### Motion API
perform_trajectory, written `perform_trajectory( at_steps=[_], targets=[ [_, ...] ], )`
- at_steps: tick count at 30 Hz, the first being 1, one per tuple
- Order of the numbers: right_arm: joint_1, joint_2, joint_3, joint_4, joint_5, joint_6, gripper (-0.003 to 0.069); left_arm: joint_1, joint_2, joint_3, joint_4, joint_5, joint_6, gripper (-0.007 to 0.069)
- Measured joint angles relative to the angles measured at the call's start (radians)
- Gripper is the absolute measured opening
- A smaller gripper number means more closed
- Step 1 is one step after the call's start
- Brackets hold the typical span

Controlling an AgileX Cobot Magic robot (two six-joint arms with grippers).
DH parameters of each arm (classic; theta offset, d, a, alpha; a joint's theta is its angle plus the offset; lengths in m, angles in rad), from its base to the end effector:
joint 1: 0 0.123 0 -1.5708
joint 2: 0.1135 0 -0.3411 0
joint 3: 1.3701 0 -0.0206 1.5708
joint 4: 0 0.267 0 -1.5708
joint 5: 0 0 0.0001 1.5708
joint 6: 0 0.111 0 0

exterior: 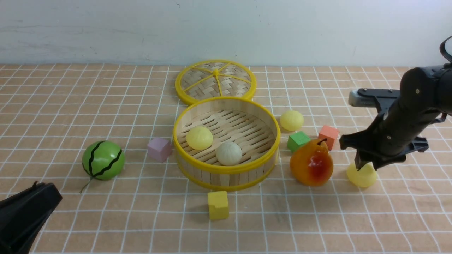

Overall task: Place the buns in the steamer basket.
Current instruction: Use the right arm to grab a steamed stuffed bun, then use the right arm to put the steamed stuffed bun into the steamer

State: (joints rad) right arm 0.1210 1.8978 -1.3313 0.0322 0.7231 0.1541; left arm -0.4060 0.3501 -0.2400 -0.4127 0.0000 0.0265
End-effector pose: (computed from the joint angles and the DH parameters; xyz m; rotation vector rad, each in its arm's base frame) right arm 0.4283 0.0545 0.2231 0.0740 2.7773 0.1065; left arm 0.0673 -0.0290 0.2874 0.0161 1.6280 -0.6139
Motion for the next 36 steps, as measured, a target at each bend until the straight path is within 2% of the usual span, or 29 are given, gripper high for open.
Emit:
perform_trajectory(
  at_steps=[8,11,15,18,28,36],
  targets=[
    [0.0,0.019,0.0,-0.004,-0.025,0.0,0.0272,0.0,0.0,0.0,0.0,0.0,0.0,0.0092],
    [0.0,0.019,0.0,-0.007,-0.025,0.0,0.0216,0.0,0.0,0.0,0.0,0.0,0.0,0.0095],
    [0.0,0.019,0.0,-0.015,-0.024,-0.022,0.0078,0.0,0.0,0.0,0.0,0.0,0.0,0.0102],
    [0.0,0.018,0.0,-0.015,-0.013,-0.044,0.0007,0.0,0.0,0.0,0.0,0.0,0.0,0.0102],
    [0.031,-0.139,-0.023,0.012,0.036,-0.068,-0.0001,0.0,0.0,0.0,-0.001,0.0,0.0,0.0113],
    [0.225,-0.13,-0.244,0.11,0.055,-0.171,0.0003,0.0,0.0,0.0,-0.001,0.0,0.0,0.0123]
  ],
)
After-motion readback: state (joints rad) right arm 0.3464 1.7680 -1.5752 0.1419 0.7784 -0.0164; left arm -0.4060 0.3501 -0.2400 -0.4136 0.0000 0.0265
